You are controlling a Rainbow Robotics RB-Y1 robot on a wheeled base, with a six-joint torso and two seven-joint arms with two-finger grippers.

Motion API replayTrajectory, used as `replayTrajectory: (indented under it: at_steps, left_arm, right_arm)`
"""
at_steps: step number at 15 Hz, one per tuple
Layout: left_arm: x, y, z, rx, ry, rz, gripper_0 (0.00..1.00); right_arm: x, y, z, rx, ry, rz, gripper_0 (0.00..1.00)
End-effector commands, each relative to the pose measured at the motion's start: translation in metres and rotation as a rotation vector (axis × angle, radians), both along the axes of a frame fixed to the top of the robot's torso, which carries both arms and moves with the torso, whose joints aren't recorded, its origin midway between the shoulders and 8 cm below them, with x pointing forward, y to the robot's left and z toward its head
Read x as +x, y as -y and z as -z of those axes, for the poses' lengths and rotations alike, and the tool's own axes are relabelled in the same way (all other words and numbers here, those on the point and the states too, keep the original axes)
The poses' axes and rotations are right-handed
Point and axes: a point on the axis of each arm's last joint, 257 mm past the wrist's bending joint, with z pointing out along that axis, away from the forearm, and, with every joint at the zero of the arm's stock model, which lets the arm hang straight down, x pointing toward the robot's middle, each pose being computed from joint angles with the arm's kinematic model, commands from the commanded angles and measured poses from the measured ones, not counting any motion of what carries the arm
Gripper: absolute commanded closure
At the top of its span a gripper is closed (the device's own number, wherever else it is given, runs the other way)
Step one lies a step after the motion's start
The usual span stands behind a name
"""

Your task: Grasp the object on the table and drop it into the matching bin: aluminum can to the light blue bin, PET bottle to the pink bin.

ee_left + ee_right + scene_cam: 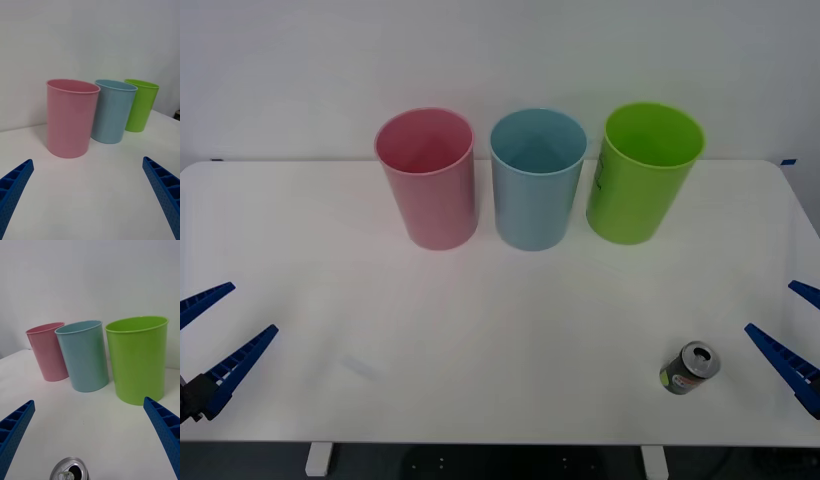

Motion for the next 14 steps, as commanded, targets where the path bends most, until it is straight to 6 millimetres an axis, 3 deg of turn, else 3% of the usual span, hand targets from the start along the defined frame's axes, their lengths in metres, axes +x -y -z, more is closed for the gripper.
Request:
replayTrajectory:
  at_steps: [1, 6, 14]
  left_arm:
    - [0.000, 0.000, 0.000, 0.000, 0.000, 0.000, 0.00]
    - [0.000, 0.000, 0.000, 0.000, 0.000, 0.000, 0.00]
    - [0.000, 0.000, 0.000, 0.000, 0.000, 0.000, 0.00]
  right_arm:
    - [0.000, 0.000, 0.000, 0.000, 0.000, 0.000, 0.00]
    - [-0.010, -0.007, -0.003, -0.006, -0.001, 0.004, 0.00]
    - [-0.047, 0.018, 0.026, -0.057, -0.089, 0.054, 0.00]
